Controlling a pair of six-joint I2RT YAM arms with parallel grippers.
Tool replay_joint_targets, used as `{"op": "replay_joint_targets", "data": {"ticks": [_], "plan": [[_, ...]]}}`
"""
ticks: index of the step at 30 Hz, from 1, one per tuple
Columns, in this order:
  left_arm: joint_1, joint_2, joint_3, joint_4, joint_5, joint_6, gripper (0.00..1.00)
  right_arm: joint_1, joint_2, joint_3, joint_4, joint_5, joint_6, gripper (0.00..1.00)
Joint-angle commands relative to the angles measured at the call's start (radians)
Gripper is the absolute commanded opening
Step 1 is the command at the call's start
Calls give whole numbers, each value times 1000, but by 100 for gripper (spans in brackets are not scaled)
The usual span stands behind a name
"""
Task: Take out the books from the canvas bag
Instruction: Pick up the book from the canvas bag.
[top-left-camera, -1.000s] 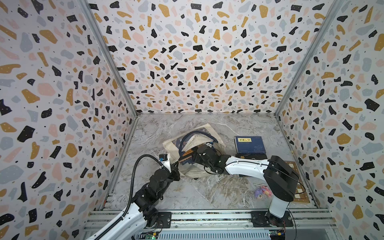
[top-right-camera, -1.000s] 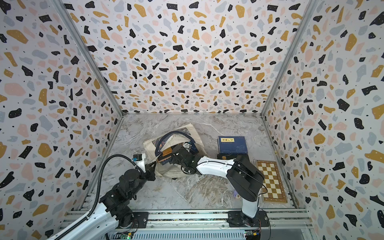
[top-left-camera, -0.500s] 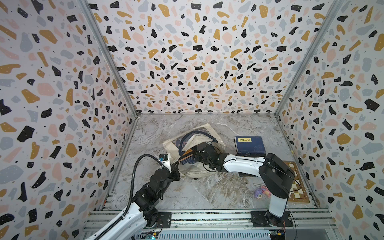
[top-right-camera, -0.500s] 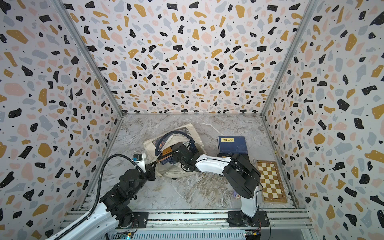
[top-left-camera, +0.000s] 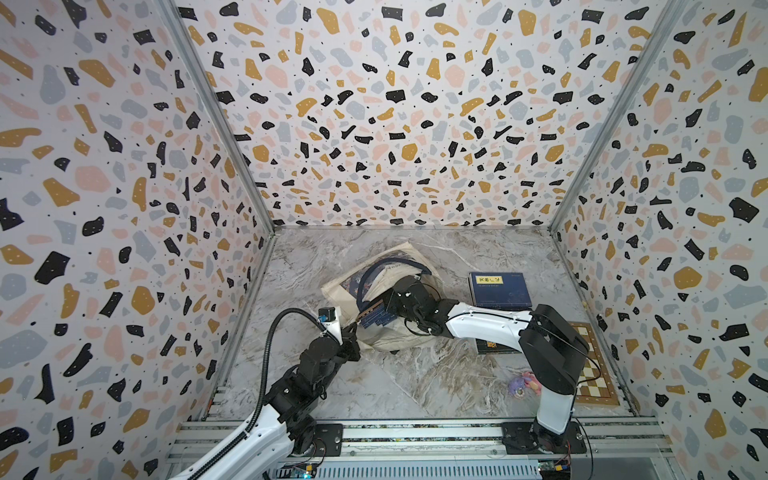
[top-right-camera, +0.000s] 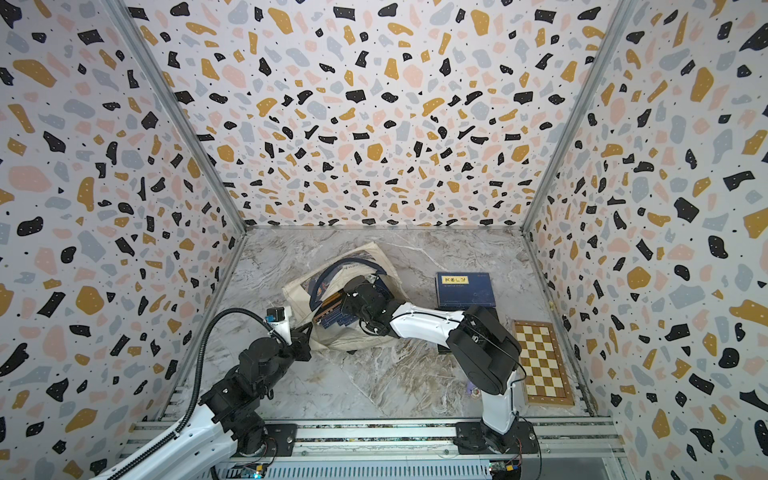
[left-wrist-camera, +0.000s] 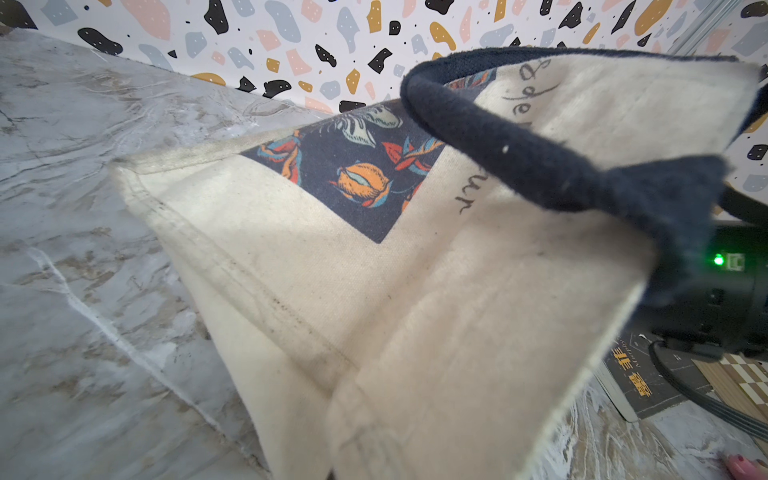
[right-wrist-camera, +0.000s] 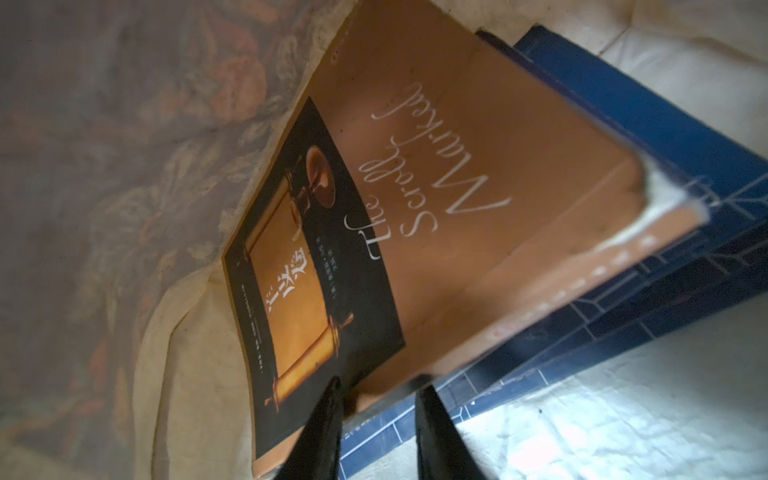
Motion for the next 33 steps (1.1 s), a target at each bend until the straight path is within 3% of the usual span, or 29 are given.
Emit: {"op": "replay_joint_targets", "data": {"ticks": [1, 9, 19, 23, 30, 33], "plan": [[0, -1, -2, 57, 9, 12, 0, -9, -15, 69, 148, 18, -15, 32], [-1, 0, -2, 57, 8, 13, 0, -8, 17, 58, 303, -5, 19, 35], [0, -13, -4, 46, -8, 8, 0, -30, 85, 110, 316, -90, 70, 35], [0, -11, -1, 44, -6, 10, 0, -34, 85, 115, 298, -120, 16, 28], [0, -12, -1, 39, -17, 5, 0, -38, 17, 77, 262, -165, -117, 1], [0, -14, 1, 30, -28, 1, 0, -37, -24, 57, 225, -186, -201, 0]]}}
